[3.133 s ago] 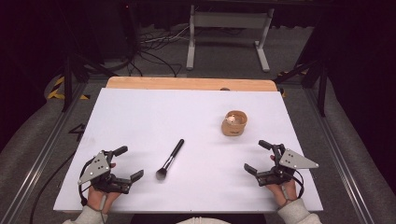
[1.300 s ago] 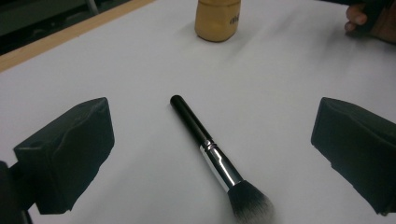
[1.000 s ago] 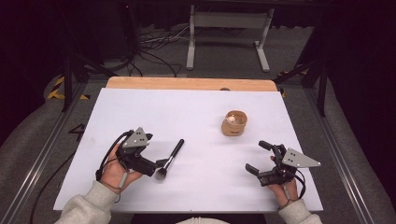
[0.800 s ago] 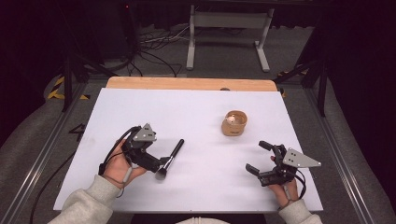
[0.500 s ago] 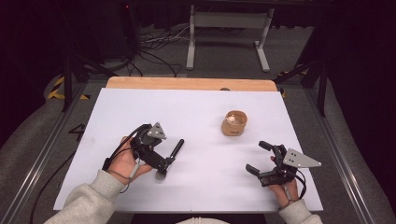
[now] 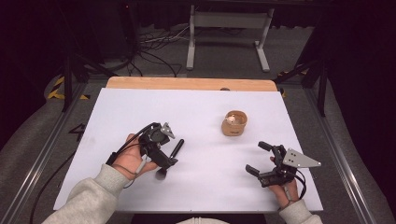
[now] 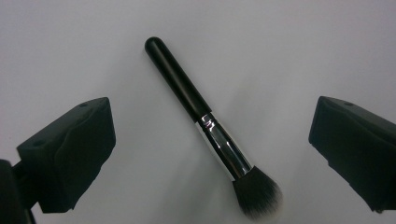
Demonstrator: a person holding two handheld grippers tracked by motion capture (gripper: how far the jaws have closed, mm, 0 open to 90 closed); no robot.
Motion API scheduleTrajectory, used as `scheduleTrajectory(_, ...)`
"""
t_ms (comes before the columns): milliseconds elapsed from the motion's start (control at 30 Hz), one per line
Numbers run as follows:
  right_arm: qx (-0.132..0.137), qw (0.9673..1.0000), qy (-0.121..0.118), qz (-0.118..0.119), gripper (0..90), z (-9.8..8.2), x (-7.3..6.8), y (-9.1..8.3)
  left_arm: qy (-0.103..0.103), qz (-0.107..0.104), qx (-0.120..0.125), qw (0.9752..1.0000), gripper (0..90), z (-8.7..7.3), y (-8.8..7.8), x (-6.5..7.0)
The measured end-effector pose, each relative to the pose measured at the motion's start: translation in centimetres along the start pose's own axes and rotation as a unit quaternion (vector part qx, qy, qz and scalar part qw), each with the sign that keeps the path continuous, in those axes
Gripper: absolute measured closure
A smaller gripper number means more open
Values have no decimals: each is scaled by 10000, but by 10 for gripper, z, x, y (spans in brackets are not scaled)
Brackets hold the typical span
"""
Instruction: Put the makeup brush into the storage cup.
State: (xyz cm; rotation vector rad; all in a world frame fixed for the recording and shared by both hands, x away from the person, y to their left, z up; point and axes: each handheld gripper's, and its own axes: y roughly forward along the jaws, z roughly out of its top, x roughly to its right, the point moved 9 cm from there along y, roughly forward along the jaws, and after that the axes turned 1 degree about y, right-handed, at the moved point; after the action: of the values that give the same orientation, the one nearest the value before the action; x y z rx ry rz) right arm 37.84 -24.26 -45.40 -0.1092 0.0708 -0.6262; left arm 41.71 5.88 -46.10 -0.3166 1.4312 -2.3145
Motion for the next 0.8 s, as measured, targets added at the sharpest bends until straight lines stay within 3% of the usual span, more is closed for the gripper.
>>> scheduleTrajectory(367, -7, 10000, 12, 52, 0, -1, -1, 0, -93, -148, -632, 9978, 16, -1, 8, -5)
scheduleTrajectory(800, 3, 10000, 48, 51, 0, -1, -1, 0, -173, -208, -1072, 9939, 54, -2, 19, -8)
